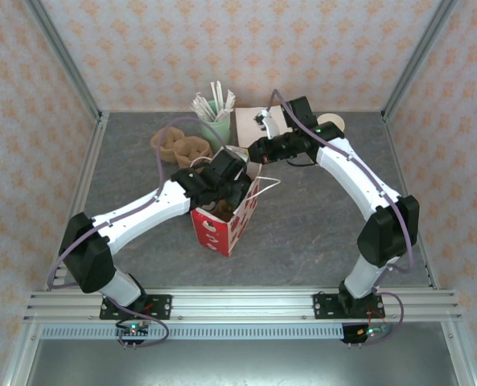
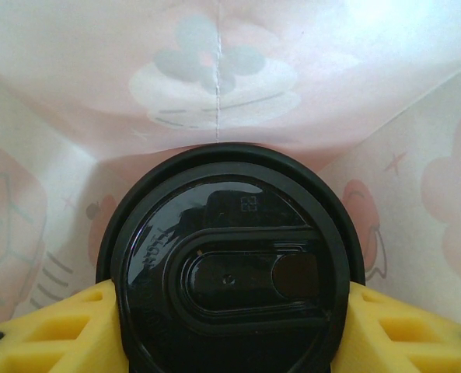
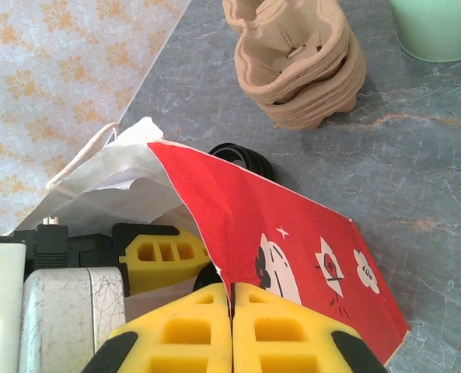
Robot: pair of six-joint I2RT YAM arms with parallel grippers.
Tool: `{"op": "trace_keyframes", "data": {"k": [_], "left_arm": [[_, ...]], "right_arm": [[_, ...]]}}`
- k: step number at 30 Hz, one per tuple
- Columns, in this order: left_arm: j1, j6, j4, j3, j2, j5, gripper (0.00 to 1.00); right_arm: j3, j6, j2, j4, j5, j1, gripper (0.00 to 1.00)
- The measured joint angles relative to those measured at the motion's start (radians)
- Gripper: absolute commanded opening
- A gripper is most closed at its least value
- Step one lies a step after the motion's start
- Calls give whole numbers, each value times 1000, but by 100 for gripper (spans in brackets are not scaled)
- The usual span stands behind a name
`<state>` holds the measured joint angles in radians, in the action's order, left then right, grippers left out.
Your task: Pack the takeout coffee
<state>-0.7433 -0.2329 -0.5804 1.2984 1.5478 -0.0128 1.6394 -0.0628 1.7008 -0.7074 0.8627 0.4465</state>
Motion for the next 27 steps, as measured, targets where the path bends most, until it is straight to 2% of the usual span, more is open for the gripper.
{"op": "trace_keyframes", "data": {"k": [27], "left_arm": [[0,-3,18,-70,18,16,57]], "right_arm": [[-8,23,-4,7,12,3,7]]}}
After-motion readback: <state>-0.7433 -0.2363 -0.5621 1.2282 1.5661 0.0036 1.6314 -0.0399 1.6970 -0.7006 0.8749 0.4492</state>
